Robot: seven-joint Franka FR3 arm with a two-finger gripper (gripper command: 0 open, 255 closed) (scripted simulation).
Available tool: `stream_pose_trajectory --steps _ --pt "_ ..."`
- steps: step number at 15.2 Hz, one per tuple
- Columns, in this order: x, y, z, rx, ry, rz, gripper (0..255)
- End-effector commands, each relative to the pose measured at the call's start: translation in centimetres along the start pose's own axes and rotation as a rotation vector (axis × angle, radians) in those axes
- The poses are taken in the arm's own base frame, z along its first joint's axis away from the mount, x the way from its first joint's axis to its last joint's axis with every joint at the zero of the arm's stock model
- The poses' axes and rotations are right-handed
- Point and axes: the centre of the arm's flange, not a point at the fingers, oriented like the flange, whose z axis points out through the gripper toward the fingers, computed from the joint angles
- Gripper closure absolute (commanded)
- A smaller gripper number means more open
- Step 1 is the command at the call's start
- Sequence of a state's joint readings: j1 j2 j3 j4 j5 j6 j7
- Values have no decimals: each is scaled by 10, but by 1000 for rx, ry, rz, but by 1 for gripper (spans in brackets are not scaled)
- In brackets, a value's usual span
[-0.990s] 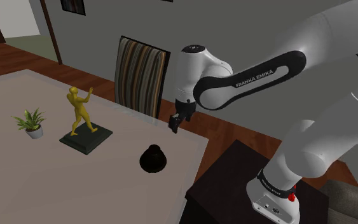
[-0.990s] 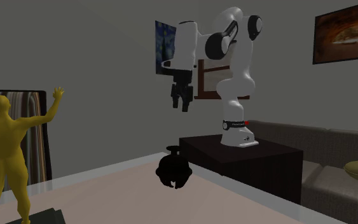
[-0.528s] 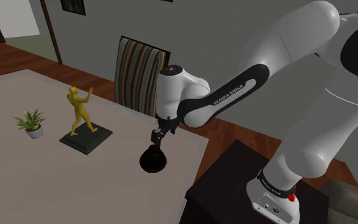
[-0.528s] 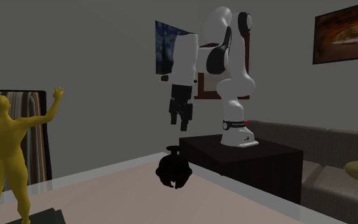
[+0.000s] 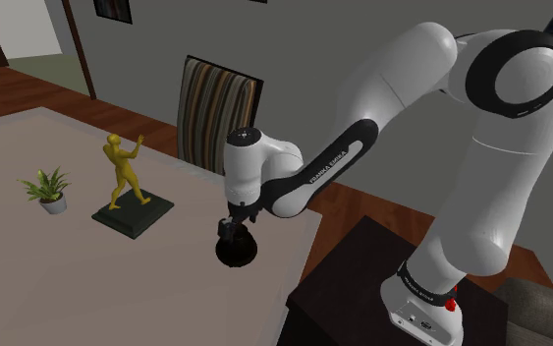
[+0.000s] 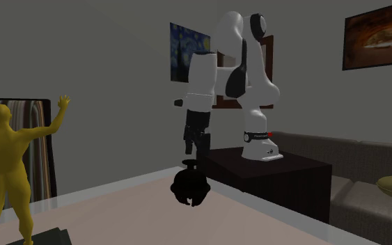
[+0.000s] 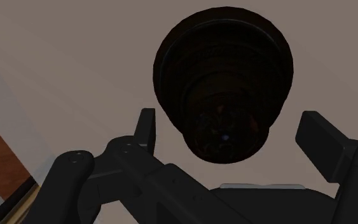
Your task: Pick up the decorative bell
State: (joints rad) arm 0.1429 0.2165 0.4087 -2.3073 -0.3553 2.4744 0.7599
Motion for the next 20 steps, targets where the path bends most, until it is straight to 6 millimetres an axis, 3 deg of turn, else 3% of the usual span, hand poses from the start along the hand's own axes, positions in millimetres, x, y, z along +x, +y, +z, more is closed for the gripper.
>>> stream_pose_trajectory --steps 1,3,5,6,15,20 --pt "0 -1 10 0 1 0 0" --pt "-1 -2 24 0 1 0 0" --pt "-1 -2 24 0 1 0 0" --pt "-1 -2 23 0 1 0 255" --pt "-1 -2 24 0 1 0 255" --pt "0 1 -3 0 1 0 255"
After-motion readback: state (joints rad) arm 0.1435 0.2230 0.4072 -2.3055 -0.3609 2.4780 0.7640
